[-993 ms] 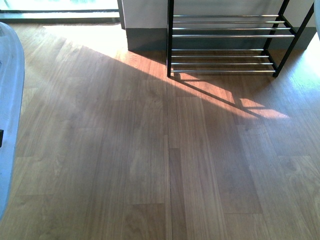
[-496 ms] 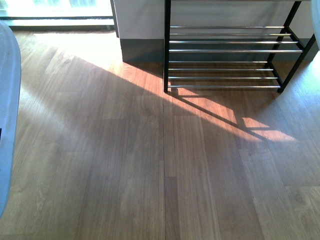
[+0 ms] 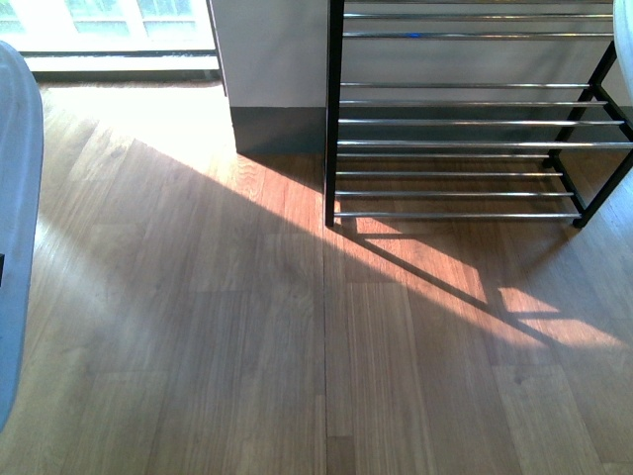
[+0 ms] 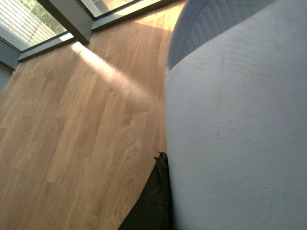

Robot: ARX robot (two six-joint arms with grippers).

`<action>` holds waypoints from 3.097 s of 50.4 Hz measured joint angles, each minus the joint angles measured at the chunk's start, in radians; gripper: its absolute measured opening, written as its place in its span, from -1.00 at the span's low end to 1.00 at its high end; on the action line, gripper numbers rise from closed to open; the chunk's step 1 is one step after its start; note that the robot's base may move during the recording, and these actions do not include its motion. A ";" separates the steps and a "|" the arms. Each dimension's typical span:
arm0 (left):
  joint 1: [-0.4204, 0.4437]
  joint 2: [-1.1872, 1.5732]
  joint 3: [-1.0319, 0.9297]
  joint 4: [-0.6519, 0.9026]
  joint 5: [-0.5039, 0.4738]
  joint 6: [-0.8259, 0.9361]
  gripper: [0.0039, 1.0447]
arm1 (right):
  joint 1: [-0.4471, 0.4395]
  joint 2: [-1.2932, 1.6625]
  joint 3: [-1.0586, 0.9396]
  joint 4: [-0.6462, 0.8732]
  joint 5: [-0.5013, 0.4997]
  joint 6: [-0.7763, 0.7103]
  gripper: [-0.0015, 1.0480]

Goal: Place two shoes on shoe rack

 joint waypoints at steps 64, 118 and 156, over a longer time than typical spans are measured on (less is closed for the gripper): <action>0.001 0.001 0.000 0.000 0.000 0.002 -0.97 | 0.000 0.000 0.000 0.000 -0.001 0.002 -0.97; 0.001 0.001 0.000 0.000 0.000 0.003 -0.97 | 0.141 0.939 1.380 -0.707 0.150 -0.243 -0.97; 0.001 0.001 0.000 0.000 0.000 0.003 -0.97 | 0.076 1.308 2.049 -0.949 0.316 -0.419 -0.24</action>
